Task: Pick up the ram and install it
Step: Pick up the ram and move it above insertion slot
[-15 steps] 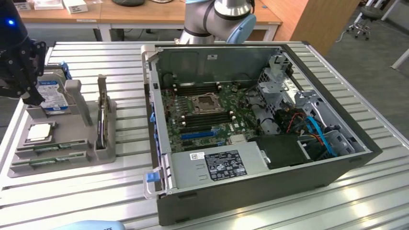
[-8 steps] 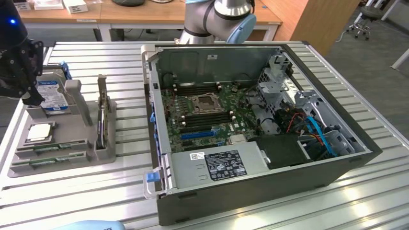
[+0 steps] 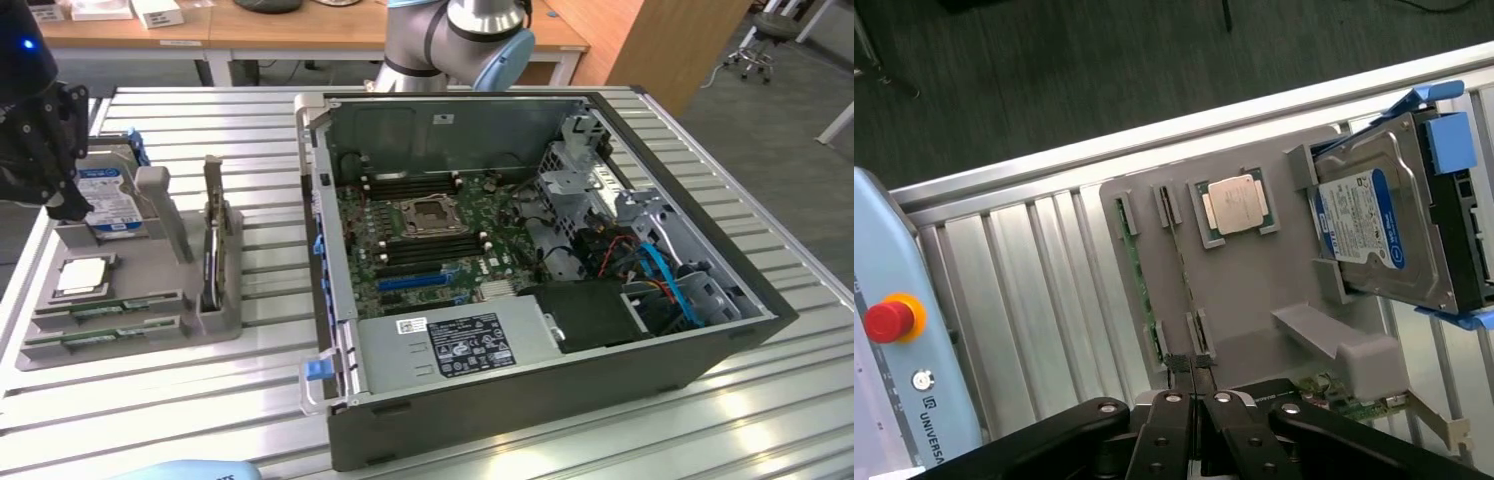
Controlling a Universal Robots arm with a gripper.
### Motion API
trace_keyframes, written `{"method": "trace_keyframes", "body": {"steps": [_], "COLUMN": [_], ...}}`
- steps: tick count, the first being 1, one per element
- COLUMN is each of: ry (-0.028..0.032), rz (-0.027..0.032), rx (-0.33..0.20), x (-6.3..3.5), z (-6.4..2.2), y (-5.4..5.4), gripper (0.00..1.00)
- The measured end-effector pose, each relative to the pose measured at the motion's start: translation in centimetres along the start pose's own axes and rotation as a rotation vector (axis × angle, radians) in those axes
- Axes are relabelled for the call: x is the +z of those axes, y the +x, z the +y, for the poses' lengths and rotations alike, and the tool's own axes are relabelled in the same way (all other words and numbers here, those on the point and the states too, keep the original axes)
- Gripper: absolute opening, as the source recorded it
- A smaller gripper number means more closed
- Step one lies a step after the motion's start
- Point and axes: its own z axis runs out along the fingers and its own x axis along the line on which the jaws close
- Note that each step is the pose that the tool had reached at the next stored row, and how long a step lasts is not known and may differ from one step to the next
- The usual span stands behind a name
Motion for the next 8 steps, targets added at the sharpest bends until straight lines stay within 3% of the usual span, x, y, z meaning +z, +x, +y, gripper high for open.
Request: {"method": "trace_keyframes", "body": {"steps": [8], "ry": [-0.0003], "rz": [0.0006], "rx": [-0.009], "x": [0.5], "z": [-0.01], "y": [0.01], "gripper": [0.1]}}
